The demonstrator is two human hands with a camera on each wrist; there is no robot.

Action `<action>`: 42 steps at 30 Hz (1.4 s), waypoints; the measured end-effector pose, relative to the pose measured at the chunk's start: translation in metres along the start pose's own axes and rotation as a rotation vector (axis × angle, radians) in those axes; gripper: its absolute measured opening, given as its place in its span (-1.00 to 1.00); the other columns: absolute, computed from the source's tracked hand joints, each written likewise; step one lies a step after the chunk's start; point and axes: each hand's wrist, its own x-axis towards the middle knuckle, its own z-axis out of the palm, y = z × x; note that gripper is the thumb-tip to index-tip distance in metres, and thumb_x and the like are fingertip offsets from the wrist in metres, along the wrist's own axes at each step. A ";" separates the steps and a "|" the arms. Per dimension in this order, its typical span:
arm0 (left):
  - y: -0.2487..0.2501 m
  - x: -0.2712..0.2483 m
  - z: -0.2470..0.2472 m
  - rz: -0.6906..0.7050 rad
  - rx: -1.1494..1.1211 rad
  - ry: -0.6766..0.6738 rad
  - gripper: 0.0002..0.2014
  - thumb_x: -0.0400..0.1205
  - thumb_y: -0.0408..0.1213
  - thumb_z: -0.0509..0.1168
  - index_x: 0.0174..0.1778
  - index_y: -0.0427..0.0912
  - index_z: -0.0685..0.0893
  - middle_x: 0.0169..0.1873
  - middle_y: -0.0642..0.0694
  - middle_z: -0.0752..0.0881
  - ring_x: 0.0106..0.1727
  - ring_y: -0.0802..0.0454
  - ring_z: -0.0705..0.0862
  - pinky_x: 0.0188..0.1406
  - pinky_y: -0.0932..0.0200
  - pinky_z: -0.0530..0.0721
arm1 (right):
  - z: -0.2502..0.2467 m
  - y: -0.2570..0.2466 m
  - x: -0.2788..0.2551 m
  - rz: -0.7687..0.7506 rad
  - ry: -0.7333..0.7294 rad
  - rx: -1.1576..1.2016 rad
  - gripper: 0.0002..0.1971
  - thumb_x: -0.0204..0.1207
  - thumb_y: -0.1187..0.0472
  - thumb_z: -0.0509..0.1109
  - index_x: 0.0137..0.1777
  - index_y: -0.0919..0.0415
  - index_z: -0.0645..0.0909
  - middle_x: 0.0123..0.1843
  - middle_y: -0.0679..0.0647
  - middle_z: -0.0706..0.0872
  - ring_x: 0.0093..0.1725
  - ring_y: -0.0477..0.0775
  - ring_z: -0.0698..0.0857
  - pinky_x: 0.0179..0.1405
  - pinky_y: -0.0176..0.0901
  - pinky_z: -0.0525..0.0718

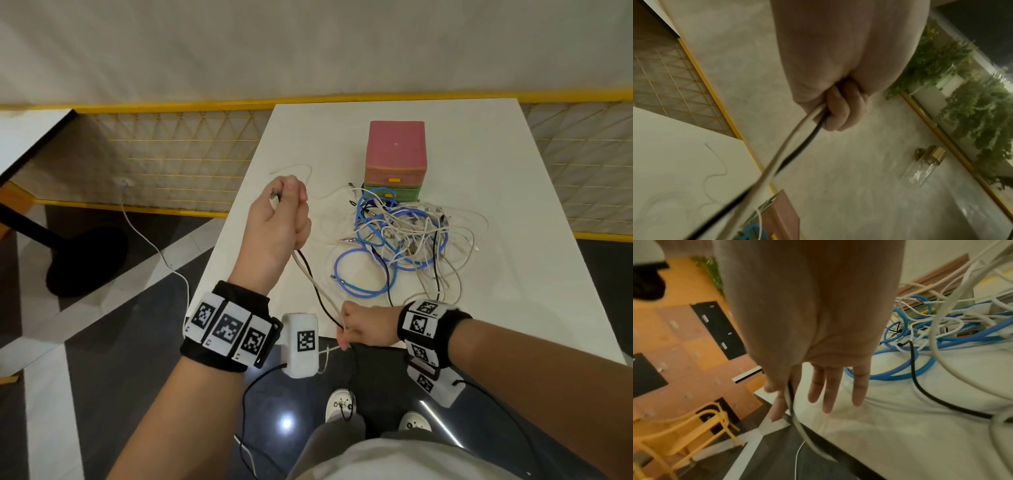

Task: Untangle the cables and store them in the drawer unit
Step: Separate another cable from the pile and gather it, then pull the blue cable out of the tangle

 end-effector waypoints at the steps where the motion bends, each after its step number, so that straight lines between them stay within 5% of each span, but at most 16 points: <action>1: 0.004 0.002 -0.003 0.004 0.006 -0.003 -0.69 0.83 -0.17 0.03 -0.23 -0.14 0.41 -0.63 0.13 0.21 -0.62 0.18 0.09 -0.66 0.33 0.11 | 0.000 0.003 0.000 -0.001 0.004 0.013 -0.73 0.67 0.14 0.19 0.28 0.15 0.60 0.12 -0.01 0.27 0.12 0.06 0.51 0.34 -0.10 0.44; 5: 0.004 0.006 -0.012 -0.067 0.064 -0.090 -0.68 0.75 0.05 0.09 -0.18 -0.10 0.42 -0.57 0.09 0.17 -0.58 0.13 0.10 -0.62 0.28 0.08 | -0.029 0.008 0.000 -0.055 0.092 0.088 -0.33 0.43 0.46 0.39 0.53 0.08 0.36 0.32 0.09 0.29 0.28 -0.06 0.39 0.37 -0.29 0.39; 7: -0.004 0.006 -0.014 -0.123 0.079 -0.077 -0.64 0.80 0.03 0.00 -0.25 -0.08 0.37 -0.53 0.04 0.16 -0.58 0.13 0.09 -0.63 0.28 0.07 | -0.050 0.011 -0.001 0.002 0.053 0.052 -0.27 0.40 0.45 0.45 0.54 0.04 0.33 0.35 0.12 0.30 0.30 -0.01 0.41 0.31 -0.19 0.49; 9: -0.013 0.006 -0.015 -0.162 0.102 -0.045 -0.60 0.83 -0.01 -0.04 -0.32 -0.06 0.28 -0.50 0.00 0.15 -0.56 0.11 0.08 -0.65 0.29 0.08 | -0.061 0.017 0.002 0.083 0.104 -0.032 -0.44 0.46 0.41 0.39 0.45 0.09 0.44 0.32 0.16 0.42 0.31 0.08 0.50 0.28 -0.09 0.54; 11: -0.021 0.005 -0.018 -0.181 0.134 -0.023 -0.58 0.83 -0.03 -0.04 -0.37 -0.04 0.21 -0.49 -0.02 0.15 -0.54 0.09 0.07 -0.65 0.29 0.10 | -0.063 0.027 0.009 0.185 0.312 -0.062 -0.68 0.56 0.39 0.23 0.27 0.15 0.57 0.26 0.15 0.57 0.24 0.15 0.59 0.17 -0.13 0.52; 13: -0.028 0.004 -0.020 -0.185 0.172 0.003 -0.57 0.83 -0.03 -0.02 -0.39 -0.05 0.20 -0.50 0.01 0.17 -0.55 0.10 0.10 -0.65 0.30 0.13 | -0.065 0.039 0.017 0.305 0.525 0.009 -0.74 0.58 0.39 0.17 0.14 0.17 0.61 0.23 0.15 0.60 0.17 0.17 0.62 0.12 -0.12 0.55; 16: -0.036 0.004 -0.023 -0.193 0.210 0.040 -0.57 0.80 -0.04 0.08 -0.39 -0.07 0.24 -0.56 0.08 0.24 -0.59 0.15 0.18 -0.64 0.31 0.18 | -0.072 0.052 0.026 0.356 0.667 0.037 -0.70 0.55 0.46 0.18 0.21 0.26 0.58 0.31 0.21 0.50 0.14 0.25 0.63 0.13 -0.02 0.58; 25: -0.047 0.010 -0.025 -0.230 0.272 0.088 -0.54 0.74 -0.04 0.21 -0.46 -0.05 0.28 -0.60 0.07 0.29 -0.59 0.12 0.24 -0.58 0.29 0.26 | -0.095 0.055 0.032 0.528 0.507 -0.369 -0.70 0.66 0.36 0.11 0.36 0.31 0.44 0.33 0.30 0.50 0.20 0.30 0.65 0.06 0.02 0.61; 34: -0.062 0.026 -0.029 -0.229 0.194 0.068 -0.65 0.82 -0.12 0.05 -0.15 -0.20 0.59 -0.64 0.13 0.26 -0.60 0.14 0.22 -0.58 0.30 0.22 | -0.142 0.037 0.006 0.372 0.740 -0.541 -0.70 0.58 0.10 0.13 0.00 0.21 0.66 0.05 0.26 0.65 0.00 0.28 0.63 -0.17 -0.05 0.54; 37: -0.062 0.037 -0.020 -0.229 0.227 0.139 -0.68 0.81 -0.10 0.07 -0.01 -0.20 0.66 -0.69 0.16 0.34 -0.64 0.19 0.32 -0.54 0.26 0.31 | -0.157 0.017 -0.013 0.259 0.835 -0.313 -0.74 0.62 0.16 0.11 -0.01 0.24 0.61 -0.08 0.24 0.67 -0.17 0.22 0.59 -0.28 -0.07 0.45; 40: -0.057 0.047 -0.009 -0.233 0.178 0.200 -0.66 0.76 -0.02 0.17 0.21 -0.21 0.64 -0.66 0.16 0.41 -0.64 0.24 0.39 -0.53 0.31 0.39 | -0.159 -0.006 -0.025 0.094 0.839 0.018 -0.81 0.67 0.19 0.12 -0.01 0.24 0.54 -0.12 0.23 0.68 -0.19 0.19 0.59 -0.18 0.06 0.53; 42: -0.052 0.052 -0.002 -0.177 0.132 0.175 -0.64 0.72 0.03 0.23 0.19 -0.20 0.67 -0.62 0.16 0.40 -0.59 0.21 0.38 -0.52 0.31 0.38 | -0.154 -0.017 -0.028 -0.013 0.827 0.137 -0.84 0.65 0.22 0.14 -0.03 0.22 0.54 -0.13 0.24 0.66 -0.18 0.20 0.59 -0.15 0.07 0.54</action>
